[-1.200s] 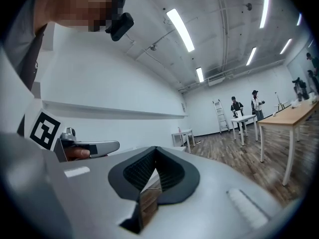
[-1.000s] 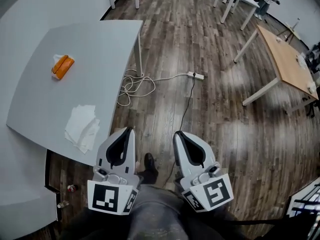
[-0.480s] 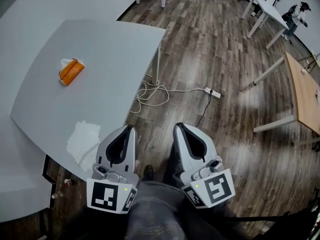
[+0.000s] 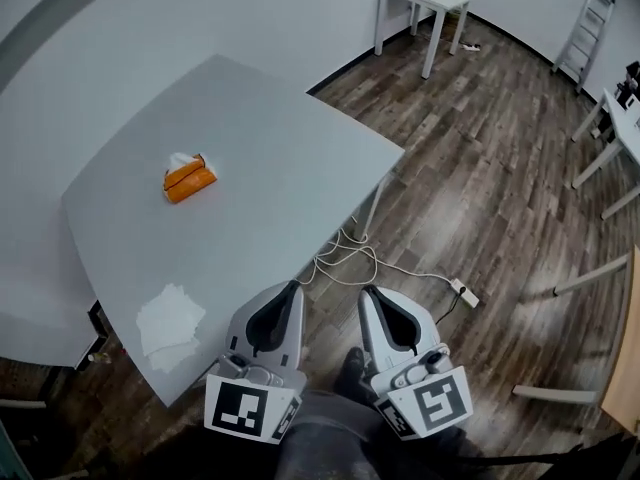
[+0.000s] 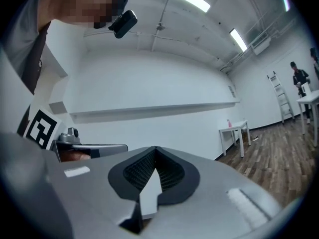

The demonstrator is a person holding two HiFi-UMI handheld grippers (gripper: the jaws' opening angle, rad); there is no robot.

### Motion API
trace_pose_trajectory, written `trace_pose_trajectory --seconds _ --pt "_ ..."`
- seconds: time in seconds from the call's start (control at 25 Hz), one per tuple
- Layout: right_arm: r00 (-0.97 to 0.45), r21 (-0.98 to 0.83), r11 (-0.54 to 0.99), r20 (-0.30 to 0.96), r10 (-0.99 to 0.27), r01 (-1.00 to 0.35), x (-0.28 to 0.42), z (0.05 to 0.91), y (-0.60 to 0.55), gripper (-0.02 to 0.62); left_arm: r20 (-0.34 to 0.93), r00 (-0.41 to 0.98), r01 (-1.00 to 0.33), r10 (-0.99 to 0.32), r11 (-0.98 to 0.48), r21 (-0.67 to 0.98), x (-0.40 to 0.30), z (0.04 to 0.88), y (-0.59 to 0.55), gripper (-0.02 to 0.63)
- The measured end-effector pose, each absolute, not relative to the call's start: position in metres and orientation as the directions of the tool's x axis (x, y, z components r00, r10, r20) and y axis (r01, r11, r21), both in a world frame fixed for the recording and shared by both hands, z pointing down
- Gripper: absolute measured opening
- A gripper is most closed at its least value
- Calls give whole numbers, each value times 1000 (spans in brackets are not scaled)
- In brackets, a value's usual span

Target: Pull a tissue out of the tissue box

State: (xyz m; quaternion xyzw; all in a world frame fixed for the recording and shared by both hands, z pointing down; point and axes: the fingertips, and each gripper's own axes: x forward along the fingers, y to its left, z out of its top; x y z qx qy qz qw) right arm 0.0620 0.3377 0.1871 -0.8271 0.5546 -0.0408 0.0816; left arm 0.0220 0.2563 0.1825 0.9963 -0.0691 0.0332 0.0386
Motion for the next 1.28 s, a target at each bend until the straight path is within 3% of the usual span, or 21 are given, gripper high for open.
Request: trace_pose_trajectory --seconds 0.28,0.64,1.28 --pt "203 -208 -194 -20 -979 -959 124 193 306 -2 90 933 -353 -348 -934 51 54 182 232 0" --pt "-72 -200 78 -36 -997 -977 115 199 198 -2 95 804 -593 -586 -802 68 31 197 144 0" --pt "-375 -181 374 -27 -927 -910 123 193 0 0 141 692 -721 -708 -675 153 66 222 -22 0"
